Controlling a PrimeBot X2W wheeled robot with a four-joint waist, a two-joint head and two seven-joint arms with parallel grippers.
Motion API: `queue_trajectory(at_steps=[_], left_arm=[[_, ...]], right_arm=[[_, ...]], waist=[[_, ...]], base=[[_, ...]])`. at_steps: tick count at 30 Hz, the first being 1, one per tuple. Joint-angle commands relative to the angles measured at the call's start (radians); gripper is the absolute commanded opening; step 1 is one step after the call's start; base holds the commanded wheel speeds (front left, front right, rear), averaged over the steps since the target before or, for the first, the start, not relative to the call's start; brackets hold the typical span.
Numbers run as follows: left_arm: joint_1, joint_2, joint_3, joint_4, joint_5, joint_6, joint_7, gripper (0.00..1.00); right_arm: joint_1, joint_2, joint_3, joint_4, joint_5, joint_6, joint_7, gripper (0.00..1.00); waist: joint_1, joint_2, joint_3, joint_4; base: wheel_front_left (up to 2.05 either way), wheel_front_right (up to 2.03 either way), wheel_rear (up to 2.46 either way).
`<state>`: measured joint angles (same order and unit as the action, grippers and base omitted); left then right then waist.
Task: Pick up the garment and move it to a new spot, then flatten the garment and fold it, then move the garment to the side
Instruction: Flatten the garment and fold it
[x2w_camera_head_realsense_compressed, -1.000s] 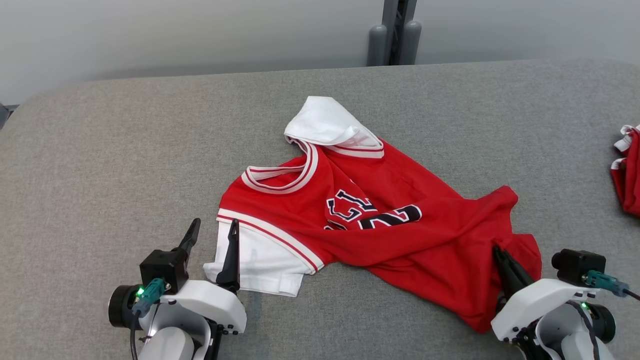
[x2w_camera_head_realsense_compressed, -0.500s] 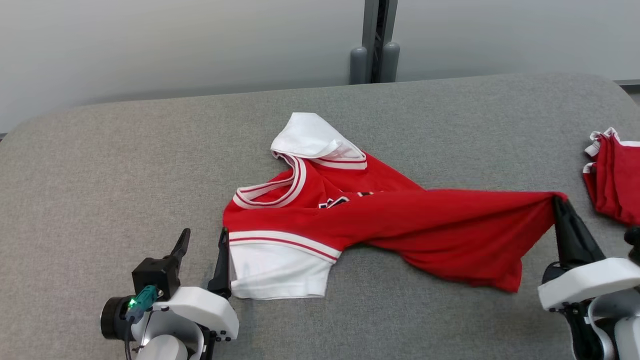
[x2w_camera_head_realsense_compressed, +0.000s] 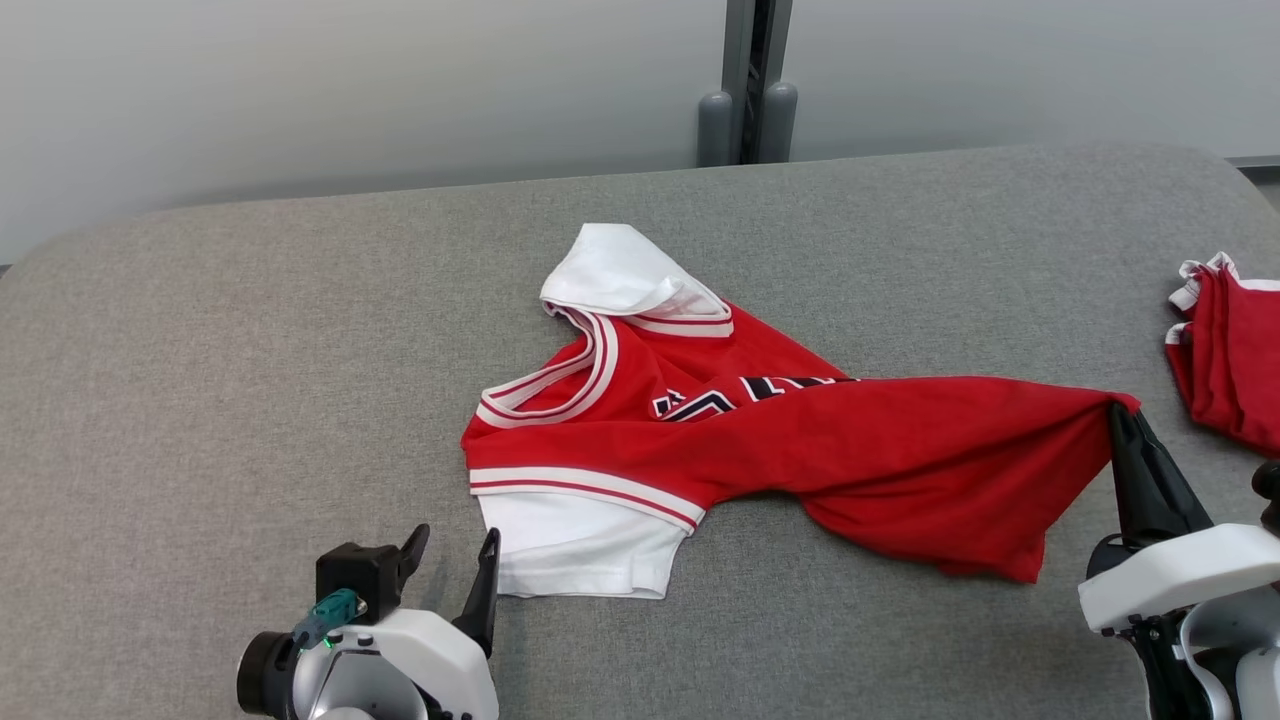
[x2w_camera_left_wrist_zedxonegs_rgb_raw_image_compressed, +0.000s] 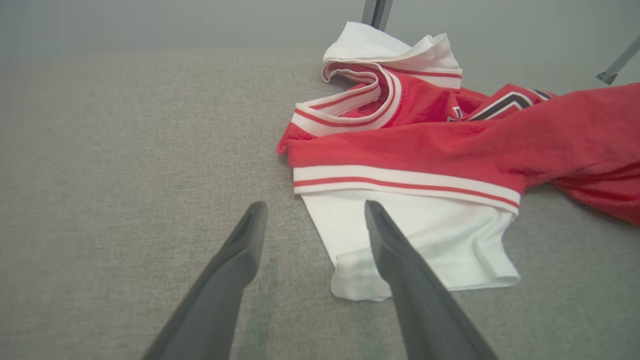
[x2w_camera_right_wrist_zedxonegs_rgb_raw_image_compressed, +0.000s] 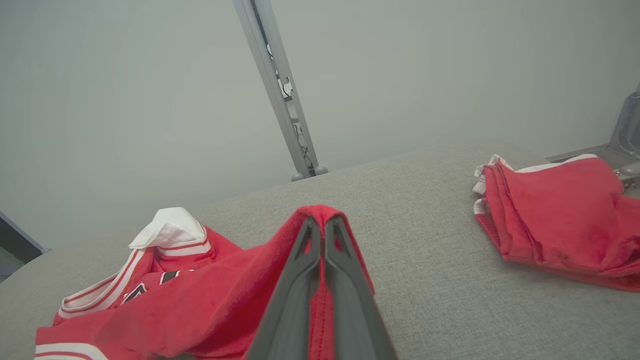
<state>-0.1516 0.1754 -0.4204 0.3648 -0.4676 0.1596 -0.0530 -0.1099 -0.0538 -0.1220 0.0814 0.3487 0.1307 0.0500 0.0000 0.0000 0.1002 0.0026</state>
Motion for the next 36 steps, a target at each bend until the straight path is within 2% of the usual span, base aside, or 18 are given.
queue_trajectory(at_steps=[1, 8, 35, 36], left_arm=[[0.011, 0.009, -0.006, -0.008, -0.014, -0.012, 0.017, 1.0], [0.048, 0.017, -0.015, -0.033, -0.069, -0.052, 0.09, 1.0], [-0.004, -0.011, -0.016, 0.023, -0.136, -0.072, 0.13, 1.0], [-0.003, -0.013, -0.017, 0.028, -0.14, -0.073, 0.132, 0.94]], right_arm=[[0.007, -0.001, 0.0, 0.003, 0.003, 0.0, -0.001, 0.0], [0.0, 0.001, -0.006, 0.017, 0.009, 0.0, -0.008, 0.0], [-0.02, 0.001, 0.017, 0.042, 0.009, 0.0, -0.011, 0.0], [-0.02, 0.001, 0.016, 0.044, 0.007, 0.0, -0.013, 0.0]], waist=[[0.0, 0.0, 0.002, 0.002], [0.0, 0.0, 0.008, 0.014], [0.0, 0.0, 0.038, -0.012], [0.0, 0.0, 0.039, -0.012]], base=[[0.0, 0.0, 0.0], [0.0, 0.0, 0.0], [0.0, 0.0, 0.0], [0.0, 0.0, 0.0]])
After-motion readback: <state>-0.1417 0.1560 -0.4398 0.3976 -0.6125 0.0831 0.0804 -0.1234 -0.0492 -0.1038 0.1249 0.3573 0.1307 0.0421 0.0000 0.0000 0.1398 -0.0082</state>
